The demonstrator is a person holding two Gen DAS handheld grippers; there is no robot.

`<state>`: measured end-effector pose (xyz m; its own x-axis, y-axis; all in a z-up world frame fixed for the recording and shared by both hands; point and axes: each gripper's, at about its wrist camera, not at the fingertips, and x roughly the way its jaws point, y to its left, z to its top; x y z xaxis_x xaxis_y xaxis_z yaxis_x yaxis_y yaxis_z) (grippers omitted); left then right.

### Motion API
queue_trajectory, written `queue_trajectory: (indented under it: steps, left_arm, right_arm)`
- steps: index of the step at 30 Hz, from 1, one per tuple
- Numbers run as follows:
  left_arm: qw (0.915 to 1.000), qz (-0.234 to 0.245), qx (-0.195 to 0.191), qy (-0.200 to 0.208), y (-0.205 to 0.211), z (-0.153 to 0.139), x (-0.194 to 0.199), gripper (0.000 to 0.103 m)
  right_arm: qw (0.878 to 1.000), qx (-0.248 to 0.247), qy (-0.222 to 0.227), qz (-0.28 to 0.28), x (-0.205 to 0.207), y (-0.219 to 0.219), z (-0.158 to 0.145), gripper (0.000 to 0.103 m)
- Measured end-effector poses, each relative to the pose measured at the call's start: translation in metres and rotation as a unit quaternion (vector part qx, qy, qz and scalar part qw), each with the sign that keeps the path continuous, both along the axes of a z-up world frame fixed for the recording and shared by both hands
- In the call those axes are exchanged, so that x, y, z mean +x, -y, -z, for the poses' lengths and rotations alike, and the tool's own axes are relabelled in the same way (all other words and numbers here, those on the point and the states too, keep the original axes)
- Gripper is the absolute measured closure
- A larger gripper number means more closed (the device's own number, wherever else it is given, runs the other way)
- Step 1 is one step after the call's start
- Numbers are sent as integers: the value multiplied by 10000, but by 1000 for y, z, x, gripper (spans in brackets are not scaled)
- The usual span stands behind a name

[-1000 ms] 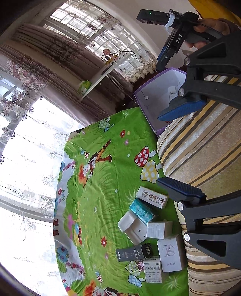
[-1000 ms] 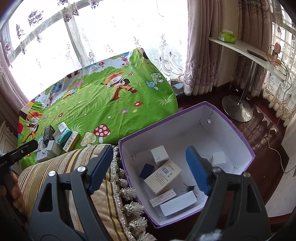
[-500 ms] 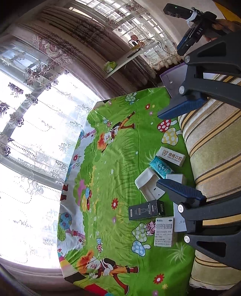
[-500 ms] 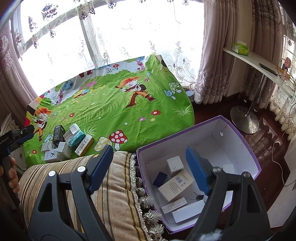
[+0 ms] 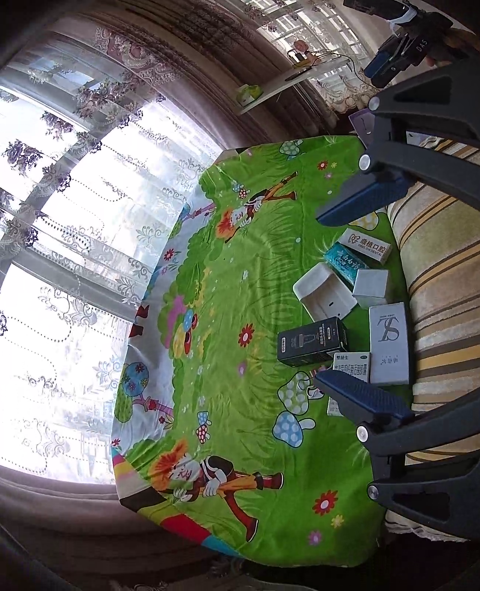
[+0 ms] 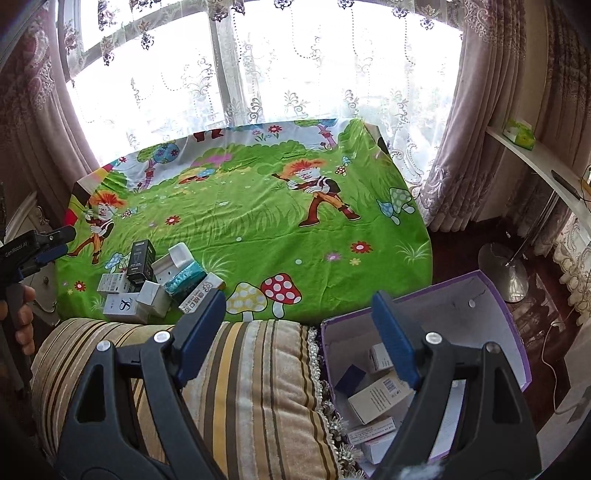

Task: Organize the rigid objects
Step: 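Move both open tools back to the pile of boxes, then grasp the white printed medicine box with left tool while right tool grasps the DING ZHI DENTAL box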

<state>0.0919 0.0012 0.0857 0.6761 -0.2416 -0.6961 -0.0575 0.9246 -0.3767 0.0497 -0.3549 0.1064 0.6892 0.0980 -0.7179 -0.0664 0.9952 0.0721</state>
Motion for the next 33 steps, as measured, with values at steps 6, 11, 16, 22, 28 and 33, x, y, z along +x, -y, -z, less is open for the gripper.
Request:
queue_trajectory:
  steps: [6,11,16,22,28,33]
  left_arm:
    - [9984,-327,249,-378,-21,15,14,18]
    - [9961,-518,340,-623,-33,35,20,13]
    - [9937,-529,410,-897,-35,55,29,8]
    - [9902,-531,483,-1200,-40,77,37,8]
    - [9862,-421,575,-1497,-38,95,42,8]
    - [9850,-313,700,-1548,-30,98,44,8]
  right_arm:
    - [9991,-146,-16,-406,19,-35,0,19]
    - [9970,-157,-130,-750,37,-63,8,17]
    - [9921,-423,-322,-1136,58,-91,28,14]
    - [9787,-915,-625,-1730,77,-116,64,14]
    - [9526,-1498,-901,-2490,87,-133,97,14]
    - [9381,-1551,-1067,-2906,92,-140,113,13]
